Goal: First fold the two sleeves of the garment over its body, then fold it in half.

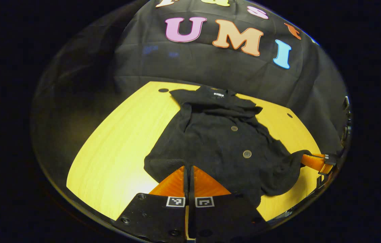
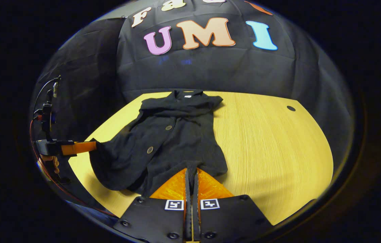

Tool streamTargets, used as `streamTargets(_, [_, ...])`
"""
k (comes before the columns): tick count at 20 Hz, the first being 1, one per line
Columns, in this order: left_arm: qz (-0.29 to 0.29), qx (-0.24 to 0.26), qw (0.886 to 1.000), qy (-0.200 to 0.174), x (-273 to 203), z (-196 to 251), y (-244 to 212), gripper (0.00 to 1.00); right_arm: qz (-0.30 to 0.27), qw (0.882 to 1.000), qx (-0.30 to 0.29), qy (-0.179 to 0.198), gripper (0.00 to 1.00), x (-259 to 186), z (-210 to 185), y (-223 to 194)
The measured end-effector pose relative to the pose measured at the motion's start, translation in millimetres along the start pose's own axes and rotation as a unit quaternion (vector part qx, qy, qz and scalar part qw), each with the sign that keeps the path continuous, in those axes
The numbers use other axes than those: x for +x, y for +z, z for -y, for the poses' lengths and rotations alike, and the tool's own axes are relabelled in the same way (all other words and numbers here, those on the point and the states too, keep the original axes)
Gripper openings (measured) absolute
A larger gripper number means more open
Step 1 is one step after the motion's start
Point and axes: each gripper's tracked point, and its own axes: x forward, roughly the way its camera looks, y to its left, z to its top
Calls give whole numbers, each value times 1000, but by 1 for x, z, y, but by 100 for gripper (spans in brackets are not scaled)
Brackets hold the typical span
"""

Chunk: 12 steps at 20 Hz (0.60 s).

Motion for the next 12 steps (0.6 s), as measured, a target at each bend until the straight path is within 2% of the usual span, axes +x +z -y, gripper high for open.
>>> streamTargets(7, [58,-24,998,-10,34,8,79,0,48,998,-47,9,4,19,2,86])
streamTargets(12, [89,-6,996,-11,65,5,133,0,80,994,-70,-1,4,50,11,145])
